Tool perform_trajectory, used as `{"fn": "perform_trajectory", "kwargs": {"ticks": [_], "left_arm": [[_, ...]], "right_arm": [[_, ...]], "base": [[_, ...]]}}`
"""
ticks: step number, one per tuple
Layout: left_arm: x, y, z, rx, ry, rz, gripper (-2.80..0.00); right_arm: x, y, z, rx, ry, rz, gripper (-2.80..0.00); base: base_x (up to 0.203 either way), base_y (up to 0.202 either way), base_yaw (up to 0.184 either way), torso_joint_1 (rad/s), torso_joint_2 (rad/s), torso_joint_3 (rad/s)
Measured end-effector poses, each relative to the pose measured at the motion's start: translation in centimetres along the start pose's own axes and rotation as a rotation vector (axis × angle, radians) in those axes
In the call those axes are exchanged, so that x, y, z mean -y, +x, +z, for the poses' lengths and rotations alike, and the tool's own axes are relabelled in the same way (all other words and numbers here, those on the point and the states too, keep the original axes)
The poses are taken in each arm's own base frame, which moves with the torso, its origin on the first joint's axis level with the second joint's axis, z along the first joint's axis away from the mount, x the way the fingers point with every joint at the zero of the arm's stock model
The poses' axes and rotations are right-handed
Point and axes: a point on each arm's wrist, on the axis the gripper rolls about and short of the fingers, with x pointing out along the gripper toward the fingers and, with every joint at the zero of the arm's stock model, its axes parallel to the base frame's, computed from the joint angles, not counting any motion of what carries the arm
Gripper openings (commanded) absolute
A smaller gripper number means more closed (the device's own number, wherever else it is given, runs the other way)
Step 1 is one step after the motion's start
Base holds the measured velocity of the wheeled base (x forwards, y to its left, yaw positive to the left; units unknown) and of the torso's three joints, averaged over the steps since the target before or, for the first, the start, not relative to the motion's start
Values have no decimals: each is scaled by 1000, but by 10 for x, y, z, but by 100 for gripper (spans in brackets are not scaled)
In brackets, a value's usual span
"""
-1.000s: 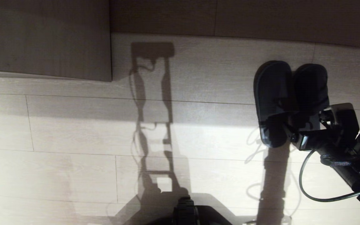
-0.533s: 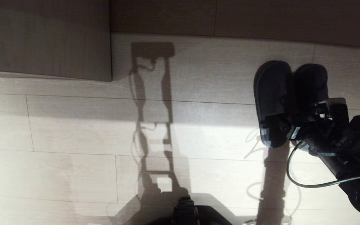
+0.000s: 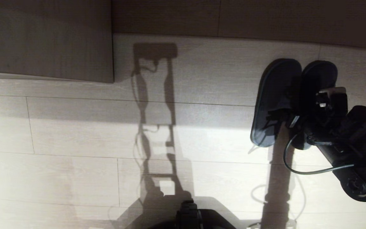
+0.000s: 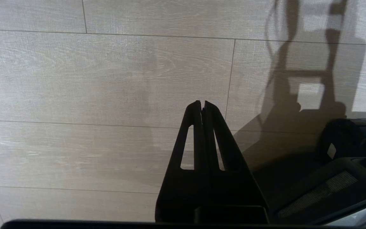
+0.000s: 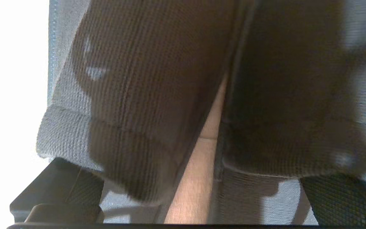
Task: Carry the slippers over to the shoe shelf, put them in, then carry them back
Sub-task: Pick up the slippers on the floor
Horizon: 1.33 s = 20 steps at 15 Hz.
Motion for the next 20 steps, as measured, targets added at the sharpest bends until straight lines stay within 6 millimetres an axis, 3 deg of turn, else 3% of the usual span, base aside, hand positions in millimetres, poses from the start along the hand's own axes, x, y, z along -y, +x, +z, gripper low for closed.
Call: {"fn": "perform_trajectory", "kwargs": {"ticks": [2, 3, 13, 18, 20], "left_arm": [[0, 0, 0, 0, 0, 0, -280], [0, 0, 0, 0, 0, 0, -280], [0, 0, 0, 0, 0, -1, -280], [0, 0, 0, 0, 0, 0, -280], [0, 0, 0, 0, 0, 0, -280]], "right_arm": [[0, 2, 1, 8, -4, 1, 0], [1, 3, 1, 10, -4, 0, -280], [2, 4, 2, 15, 16, 23, -280], [4, -14, 19, -8, 19, 44, -280], [6, -35, 40, -19, 18, 56, -280]], "base": [[0, 0, 0, 0, 0, 0], [0, 0, 0, 0, 0, 0], [0, 0, 0, 0, 0, 0], [0, 0, 0, 0, 0, 0], [0, 0, 0, 0, 0, 0]]}}
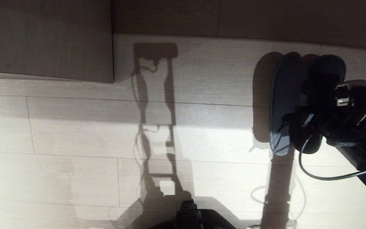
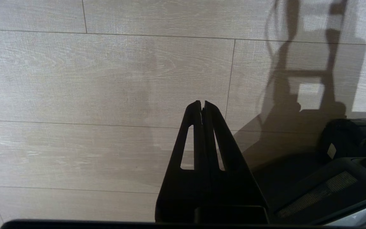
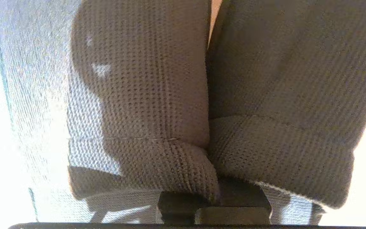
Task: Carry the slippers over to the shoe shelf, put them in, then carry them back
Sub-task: Pick up the slippers on the floor, then place the slippers into the shoe cabinet
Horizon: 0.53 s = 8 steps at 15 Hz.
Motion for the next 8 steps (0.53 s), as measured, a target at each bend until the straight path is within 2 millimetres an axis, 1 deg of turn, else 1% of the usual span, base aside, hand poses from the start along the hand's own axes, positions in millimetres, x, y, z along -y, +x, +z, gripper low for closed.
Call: {"fn": "perform_trajectory", "kwargs": {"ticks": [1, 3, 4, 6, 8], "left_arm": [[0, 0, 0, 0, 0, 0, -280], [0, 0, 0, 0, 0, 0, -280], [0, 0, 0, 0, 0, 0, -280], [0, 0, 0, 0, 0, 0, -280], [0, 0, 0, 0, 0, 0, -280]], "right_arm": [[0, -16, 16, 8, 0, 7, -280], [2, -57, 50, 32, -1, 15, -280], [3, -78, 63, 38, -3, 18, -280], [4, -124, 83, 36, -5, 23, -280], [4, -170, 92, 15, -9, 28, -280]], "base": [[0, 0, 0, 0, 0, 0], [0, 0, 0, 0, 0, 0], [0, 0, 0, 0, 0, 0], [0, 0, 0, 0, 0, 0], [0, 0, 0, 0, 0, 0]]}}
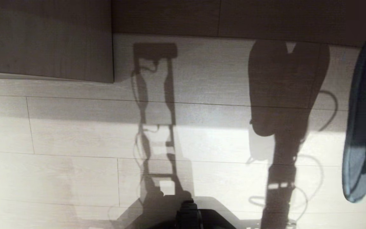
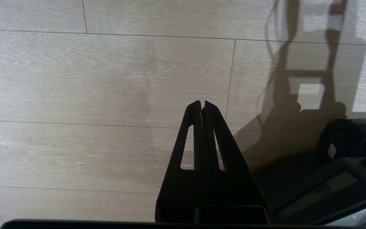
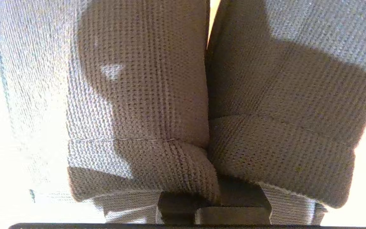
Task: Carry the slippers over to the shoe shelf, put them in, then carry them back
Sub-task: Place the slippers into the shoe cabinet
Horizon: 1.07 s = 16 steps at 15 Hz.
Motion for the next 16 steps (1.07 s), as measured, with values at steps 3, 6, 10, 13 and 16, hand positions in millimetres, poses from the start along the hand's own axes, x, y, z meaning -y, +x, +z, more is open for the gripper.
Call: {"fn": "perform_trajectory", "kwargs": {"ticks": [3, 6, 10, 13, 16], "left_arm": [[0, 0, 0, 0, 0, 0, -280], [0, 0, 0, 0, 0, 0, -280], [0, 0, 0, 0, 0, 0, -280], [0, 0, 0, 0, 0, 0, -280], [0, 0, 0, 0, 0, 0, -280]], "right_arm": [[-2, -58, -5, -75, -3, 9, -280], [-4, -100, -15, -65, -9, -11, -280], [-8, -133, -28, 18, -21, -23, -280], [-12, -145, -63, 4, -21, -20, -280], [-14, -145, -107, -64, -16, -17, -280]], "base": [[0, 0, 0, 0, 0, 0], [0, 0, 0, 0, 0, 0], [0, 0, 0, 0, 0, 0], [0, 0, 0, 0, 0, 0], [0, 0, 0, 0, 0, 0]]}}
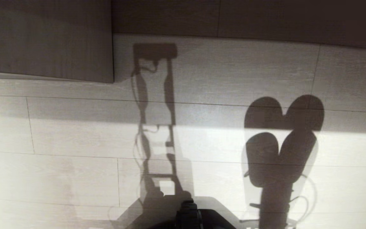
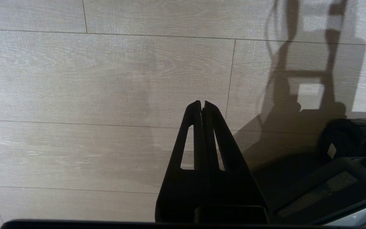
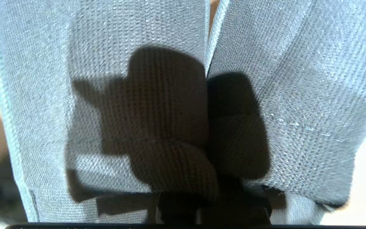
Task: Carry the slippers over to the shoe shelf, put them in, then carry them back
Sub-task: Place the slippers into the shoe cabinet
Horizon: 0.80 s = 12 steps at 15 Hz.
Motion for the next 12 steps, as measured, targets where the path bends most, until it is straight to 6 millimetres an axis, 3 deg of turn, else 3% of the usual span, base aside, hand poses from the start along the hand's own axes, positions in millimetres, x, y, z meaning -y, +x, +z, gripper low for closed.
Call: {"fn": "perform_trajectory", "kwargs": {"ticks": [4, 9, 12], "left_arm": [[0, 0, 0, 0, 0, 0, -280], [0, 0, 0, 0, -3, 0, -280], [0, 0, 0, 0, -3, 0, -280]], "right_arm": [[-2, 1, -36, -154, -2, -15, -280], [-2, 1, -39, -161, 5, -19, -280], [-2, 1, -39, -161, 6, -20, -280]], "base": [[0, 0, 0, 0, 0, 0], [0, 0, 0, 0, 0, 9], [0, 0, 0, 1, -1, 160]]}}
